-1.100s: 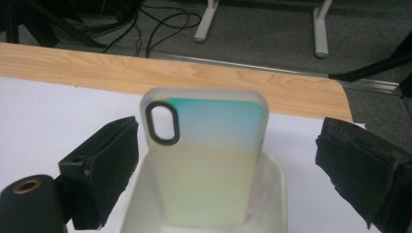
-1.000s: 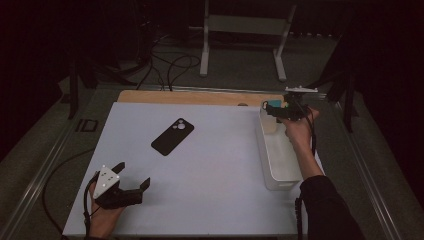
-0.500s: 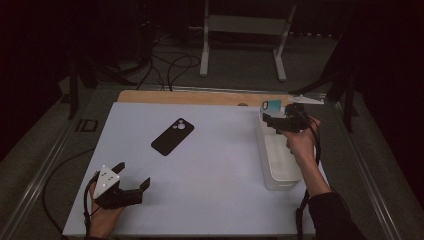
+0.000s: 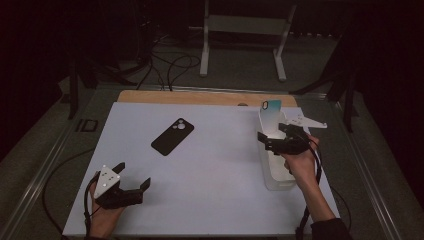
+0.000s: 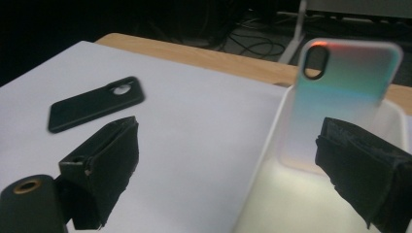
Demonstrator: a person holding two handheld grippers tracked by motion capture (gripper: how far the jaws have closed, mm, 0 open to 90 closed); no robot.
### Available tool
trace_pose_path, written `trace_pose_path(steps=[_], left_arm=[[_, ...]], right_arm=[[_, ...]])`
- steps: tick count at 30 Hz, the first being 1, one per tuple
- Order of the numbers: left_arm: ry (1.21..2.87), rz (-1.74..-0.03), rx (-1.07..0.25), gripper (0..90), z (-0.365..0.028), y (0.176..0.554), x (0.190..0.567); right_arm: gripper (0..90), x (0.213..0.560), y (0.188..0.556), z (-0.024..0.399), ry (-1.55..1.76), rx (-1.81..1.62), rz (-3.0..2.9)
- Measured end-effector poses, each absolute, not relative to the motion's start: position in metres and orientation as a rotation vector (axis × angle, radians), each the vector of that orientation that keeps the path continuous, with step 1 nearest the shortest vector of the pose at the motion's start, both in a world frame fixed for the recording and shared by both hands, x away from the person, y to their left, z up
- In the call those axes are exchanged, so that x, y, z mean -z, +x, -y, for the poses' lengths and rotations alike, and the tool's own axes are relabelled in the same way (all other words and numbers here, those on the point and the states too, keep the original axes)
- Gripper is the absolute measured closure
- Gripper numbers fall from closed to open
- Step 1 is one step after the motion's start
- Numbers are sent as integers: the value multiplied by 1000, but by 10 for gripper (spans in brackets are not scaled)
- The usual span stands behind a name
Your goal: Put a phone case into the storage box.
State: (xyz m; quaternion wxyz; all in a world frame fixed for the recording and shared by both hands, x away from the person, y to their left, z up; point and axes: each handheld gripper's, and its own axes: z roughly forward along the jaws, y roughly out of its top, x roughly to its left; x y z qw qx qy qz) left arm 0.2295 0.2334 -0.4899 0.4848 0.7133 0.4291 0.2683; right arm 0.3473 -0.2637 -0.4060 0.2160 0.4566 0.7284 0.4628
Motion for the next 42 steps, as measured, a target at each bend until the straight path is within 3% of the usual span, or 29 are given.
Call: trace_pose_path(steps=[23, 42], left_arm=[[1750, -1050, -642, 2, -232, 232, 490], [1768, -1042, -633, 2, -228, 234, 486]], right_arm=[[86, 442, 280, 259, 1079, -1391, -1982], [86, 463, 248, 269, 1056, -1421, -1925]])
